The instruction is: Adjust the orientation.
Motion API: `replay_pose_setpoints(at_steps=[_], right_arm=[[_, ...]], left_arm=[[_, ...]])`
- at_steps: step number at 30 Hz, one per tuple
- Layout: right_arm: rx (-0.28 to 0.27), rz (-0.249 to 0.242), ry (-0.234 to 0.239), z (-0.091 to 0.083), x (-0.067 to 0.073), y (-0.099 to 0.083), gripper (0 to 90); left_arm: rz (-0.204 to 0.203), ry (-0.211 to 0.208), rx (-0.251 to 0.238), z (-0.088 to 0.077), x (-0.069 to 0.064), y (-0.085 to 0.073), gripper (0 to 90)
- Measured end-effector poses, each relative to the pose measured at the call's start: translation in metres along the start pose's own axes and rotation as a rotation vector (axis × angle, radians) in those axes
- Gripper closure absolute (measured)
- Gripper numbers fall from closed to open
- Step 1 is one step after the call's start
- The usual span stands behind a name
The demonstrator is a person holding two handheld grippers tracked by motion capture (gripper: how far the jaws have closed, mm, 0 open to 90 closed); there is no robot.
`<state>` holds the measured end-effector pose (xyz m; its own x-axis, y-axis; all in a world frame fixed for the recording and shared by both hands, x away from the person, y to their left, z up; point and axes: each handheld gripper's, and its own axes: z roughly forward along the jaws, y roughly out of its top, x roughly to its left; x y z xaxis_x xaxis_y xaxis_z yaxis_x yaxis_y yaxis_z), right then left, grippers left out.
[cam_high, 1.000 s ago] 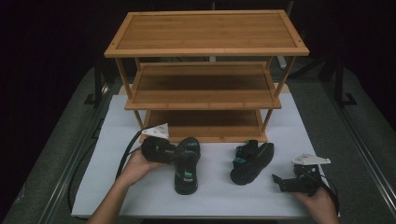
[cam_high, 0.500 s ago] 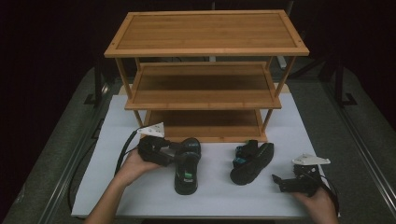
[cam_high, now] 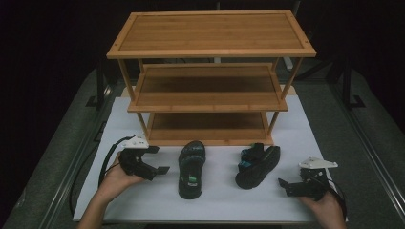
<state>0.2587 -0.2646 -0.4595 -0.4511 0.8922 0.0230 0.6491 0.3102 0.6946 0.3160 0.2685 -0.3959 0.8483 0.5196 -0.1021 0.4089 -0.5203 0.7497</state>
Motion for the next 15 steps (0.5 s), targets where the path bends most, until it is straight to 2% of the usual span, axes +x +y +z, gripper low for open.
replay_pose_setpoints(at_steps=[2,3,4,6,7,9,10,11,15], right_arm=[[0.0,0.0,0.0,0.0,0.0,0.0,0.0],[0.0,0.0,0.0,0.0,0.0,0.0,0.0],[0.002,0.0,0.001,0.0,0.0,0.0,0.0],[0.003,0.0,-0.001,0.0,0.0,0.0,0.0],[0.003,-0.001,-0.001,0.0,0.0,0.0,0.0],[0.005,-0.002,-0.002,0.0,0.0,0.001,0.0],[0.005,-0.002,-0.002,0.0,0.0,0.001,0.0],[0.005,-0.002,-0.001,0.0,0.0,0.001,0.0],[0.003,-0.005,-0.001,0.0,0.0,0.001,0.0]], left_arm=[[-0.009,0.015,-0.001,-0.003,0.0,-0.005,8.9],[-0.017,0.041,0.012,-0.004,0.0,-0.01,7.2],[-0.017,0.041,0.012,-0.004,0.0,-0.01,6.3],[-0.016,0.061,0.033,-0.006,-0.001,-0.017,3.5],[-0.022,0.087,0.065,-0.007,-0.001,-0.023,1.0],[-0.028,0.114,0.079,-0.009,-0.001,-0.03,1.0],[-0.028,0.114,0.079,-0.009,-0.001,-0.03,1.0],[-0.034,0.141,0.097,-0.01,-0.001,-0.039,1.0],[-0.048,0.167,0.12,-0.012,0.0,-0.053,0.0]])
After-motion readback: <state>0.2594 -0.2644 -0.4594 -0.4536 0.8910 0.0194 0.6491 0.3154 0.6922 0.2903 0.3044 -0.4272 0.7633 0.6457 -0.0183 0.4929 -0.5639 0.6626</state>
